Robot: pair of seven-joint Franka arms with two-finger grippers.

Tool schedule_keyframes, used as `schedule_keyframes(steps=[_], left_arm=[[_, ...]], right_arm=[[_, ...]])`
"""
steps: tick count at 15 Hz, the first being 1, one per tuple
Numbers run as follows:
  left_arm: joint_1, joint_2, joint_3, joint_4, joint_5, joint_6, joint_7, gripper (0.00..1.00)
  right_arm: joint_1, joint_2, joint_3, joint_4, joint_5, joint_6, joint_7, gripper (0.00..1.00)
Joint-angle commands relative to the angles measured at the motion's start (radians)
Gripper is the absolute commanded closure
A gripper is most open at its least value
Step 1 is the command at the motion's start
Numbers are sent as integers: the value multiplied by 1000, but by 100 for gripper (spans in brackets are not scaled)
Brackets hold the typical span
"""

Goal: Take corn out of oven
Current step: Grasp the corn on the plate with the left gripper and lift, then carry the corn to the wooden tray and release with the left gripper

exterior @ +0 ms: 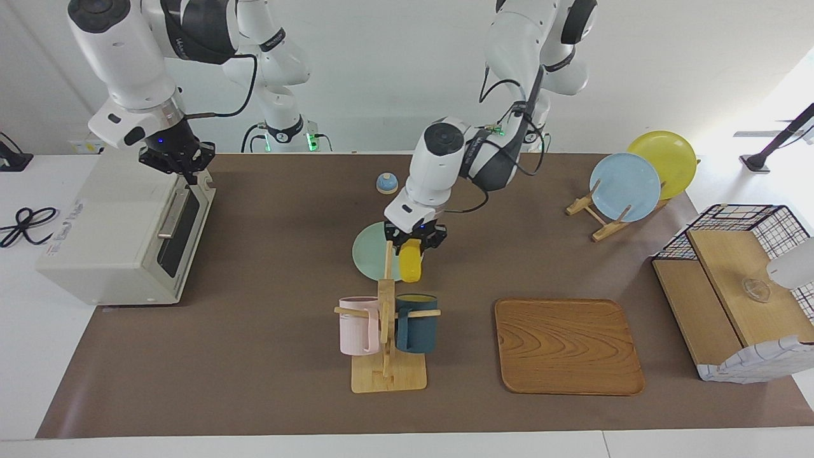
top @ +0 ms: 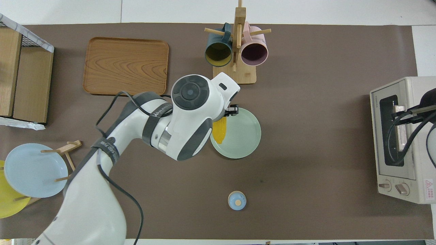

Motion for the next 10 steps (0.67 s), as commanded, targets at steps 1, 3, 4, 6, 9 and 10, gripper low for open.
schedule_keyframes(steps=[1, 3, 4, 6, 9, 10], left_arm=[[135, -78, -6, -21, -5, -104, 128, 100], [235, -71, -6, -17, -4, -89, 228, 100], [294, -65, -6, -12, 1, -86, 280, 100], [390, -8, -6, 58, -1, -93, 347, 100], [442, 197, -6, 283, 11, -98, 371, 100], [453, 271, -6, 359, 34, -87, 373, 100]], right_arm=[[-6, 38, -1, 42, 51, -37, 37, 88], [0, 38, 2, 56, 50, -57, 51, 74], [3, 38, 4, 50, 50, -61, 55, 52], [3, 33, 4, 47, 50, -64, 57, 0], [3, 25, -1, 35, 47, -58, 57, 0], [2, 24, -5, 32, 47, -57, 57, 0]])
